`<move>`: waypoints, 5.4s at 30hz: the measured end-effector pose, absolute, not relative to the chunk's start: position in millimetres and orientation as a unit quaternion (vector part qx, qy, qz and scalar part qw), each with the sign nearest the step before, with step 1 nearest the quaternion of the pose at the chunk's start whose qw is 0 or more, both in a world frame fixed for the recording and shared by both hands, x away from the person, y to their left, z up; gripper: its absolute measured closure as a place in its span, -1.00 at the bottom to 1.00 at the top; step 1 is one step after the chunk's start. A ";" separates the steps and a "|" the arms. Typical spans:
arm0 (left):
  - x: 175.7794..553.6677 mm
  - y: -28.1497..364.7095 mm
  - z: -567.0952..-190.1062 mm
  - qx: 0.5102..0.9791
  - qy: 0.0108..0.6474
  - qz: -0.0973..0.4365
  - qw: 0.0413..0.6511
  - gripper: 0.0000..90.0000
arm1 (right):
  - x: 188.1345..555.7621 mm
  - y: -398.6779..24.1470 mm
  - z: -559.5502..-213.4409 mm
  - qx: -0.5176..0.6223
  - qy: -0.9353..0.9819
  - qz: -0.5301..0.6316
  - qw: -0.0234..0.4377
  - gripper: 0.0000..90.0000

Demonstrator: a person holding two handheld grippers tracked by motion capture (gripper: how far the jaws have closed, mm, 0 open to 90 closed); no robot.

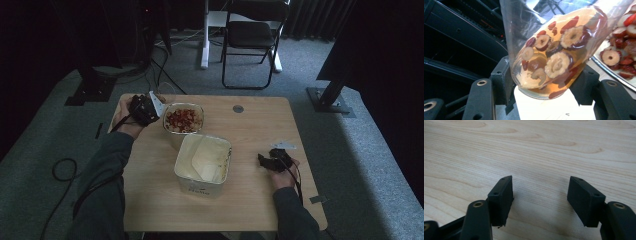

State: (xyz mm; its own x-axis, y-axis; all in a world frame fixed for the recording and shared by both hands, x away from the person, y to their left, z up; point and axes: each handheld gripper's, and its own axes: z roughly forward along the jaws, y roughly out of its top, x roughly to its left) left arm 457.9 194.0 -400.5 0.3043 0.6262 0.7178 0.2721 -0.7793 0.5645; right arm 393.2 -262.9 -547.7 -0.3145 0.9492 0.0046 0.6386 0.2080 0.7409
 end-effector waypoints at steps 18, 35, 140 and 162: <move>465.1 188.3 -391.8 0.799 0.242 0.539 0.107 -0.05 | 390.2 -258.5 -548.9 0.527 0.747 0.334 0.231 -0.33; 465.9 182.1 -389.3 0.801 0.177 0.571 0.020 -0.05 | 389.9 -257.9 -548.9 0.526 0.748 0.335 0.230 -0.34; 458.7 169.3 -389.4 0.759 0.013 0.635 -0.143 -0.05 | 390.5 -257.8 -549.0 0.524 0.748 0.335 0.230 -0.34; 454.0 179.2 -372.3 0.817 0.309 0.357 0.331 -0.06 | 390.5 -257.8 -549.0 0.525 0.748 0.335 0.230 -0.34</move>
State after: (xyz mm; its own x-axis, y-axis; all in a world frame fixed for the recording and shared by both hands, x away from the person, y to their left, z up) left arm 454.0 179.2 -372.3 0.5539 0.7416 0.3785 0.2684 -0.5894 0.7619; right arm 390.5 -257.8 -549.0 -0.3440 0.9389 0.0079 0.6312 0.2250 0.7423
